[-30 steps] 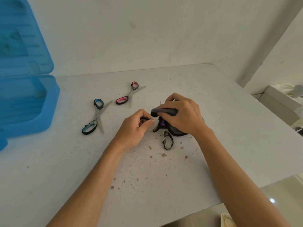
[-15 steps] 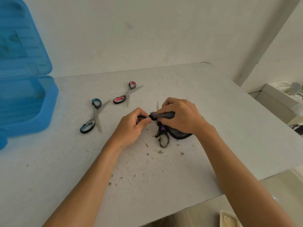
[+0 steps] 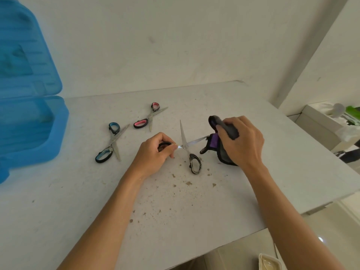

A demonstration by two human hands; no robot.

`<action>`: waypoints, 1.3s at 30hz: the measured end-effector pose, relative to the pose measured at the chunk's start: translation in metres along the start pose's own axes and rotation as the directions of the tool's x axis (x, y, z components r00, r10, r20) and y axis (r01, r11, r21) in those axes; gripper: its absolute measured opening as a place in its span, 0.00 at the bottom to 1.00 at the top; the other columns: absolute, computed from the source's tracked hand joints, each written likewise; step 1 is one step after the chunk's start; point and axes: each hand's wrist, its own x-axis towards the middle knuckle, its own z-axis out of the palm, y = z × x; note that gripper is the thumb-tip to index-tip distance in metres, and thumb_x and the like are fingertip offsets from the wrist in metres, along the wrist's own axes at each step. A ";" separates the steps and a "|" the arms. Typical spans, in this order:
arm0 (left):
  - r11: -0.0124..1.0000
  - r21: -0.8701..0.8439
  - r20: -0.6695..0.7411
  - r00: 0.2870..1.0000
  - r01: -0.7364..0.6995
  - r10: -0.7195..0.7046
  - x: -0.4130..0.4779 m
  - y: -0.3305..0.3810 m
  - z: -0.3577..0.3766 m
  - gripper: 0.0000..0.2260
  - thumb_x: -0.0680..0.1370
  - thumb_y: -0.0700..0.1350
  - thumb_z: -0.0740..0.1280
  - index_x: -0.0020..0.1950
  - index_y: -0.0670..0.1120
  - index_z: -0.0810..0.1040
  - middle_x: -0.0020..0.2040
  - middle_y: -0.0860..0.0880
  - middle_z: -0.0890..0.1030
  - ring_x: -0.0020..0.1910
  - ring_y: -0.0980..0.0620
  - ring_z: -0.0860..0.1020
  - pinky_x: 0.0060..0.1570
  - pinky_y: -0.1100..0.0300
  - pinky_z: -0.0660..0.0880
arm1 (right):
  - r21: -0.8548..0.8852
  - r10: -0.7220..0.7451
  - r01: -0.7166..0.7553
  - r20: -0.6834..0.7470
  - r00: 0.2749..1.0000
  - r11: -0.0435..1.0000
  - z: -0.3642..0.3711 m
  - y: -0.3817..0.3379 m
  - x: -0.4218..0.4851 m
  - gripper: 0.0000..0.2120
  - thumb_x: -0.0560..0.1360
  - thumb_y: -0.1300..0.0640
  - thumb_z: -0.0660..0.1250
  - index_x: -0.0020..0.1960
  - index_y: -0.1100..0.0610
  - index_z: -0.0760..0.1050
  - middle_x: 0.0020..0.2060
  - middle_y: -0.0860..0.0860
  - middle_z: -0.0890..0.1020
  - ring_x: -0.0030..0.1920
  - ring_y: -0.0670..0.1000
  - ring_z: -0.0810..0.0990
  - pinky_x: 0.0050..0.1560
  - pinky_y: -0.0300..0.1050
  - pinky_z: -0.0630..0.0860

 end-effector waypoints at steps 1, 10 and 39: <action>1.000 0.009 0.011 1.000 0.004 -0.004 0.000 0.000 -0.001 0.03 0.80 0.47 0.71 0.49 0.48 0.80 0.39 0.52 0.85 0.40 0.59 0.82 0.47 0.61 0.78 | -0.017 -0.005 0.005 -0.011 1.000 1.000 0.002 0.002 -0.005 0.07 0.76 0.49 0.73 0.50 0.51 0.84 0.44 0.46 0.81 0.38 0.51 0.79 0.39 0.43 0.69; 0.995 0.096 0.020 1.000 0.006 -0.008 0.000 -0.002 0.002 0.05 0.82 0.49 0.68 0.52 0.48 0.77 0.44 0.55 0.82 0.43 0.61 0.79 0.43 0.67 0.72 | 0.133 -0.472 0.453 0.240 0.848 0.882 0.018 -0.010 -0.022 0.07 0.77 0.52 0.74 0.53 0.49 0.87 0.49 0.48 0.81 0.40 0.47 0.79 0.32 0.43 0.75; 1.000 0.030 0.026 1.000 -0.006 0.006 -0.002 -0.002 0.003 0.05 0.83 0.49 0.66 0.52 0.49 0.75 0.43 0.53 0.80 0.39 0.57 0.76 0.44 0.61 0.73 | 0.089 -0.305 0.305 -0.015 0.952 0.948 0.020 -0.006 -0.010 0.09 0.79 0.50 0.72 0.54 0.52 0.87 0.50 0.49 0.82 0.41 0.50 0.81 0.36 0.45 0.76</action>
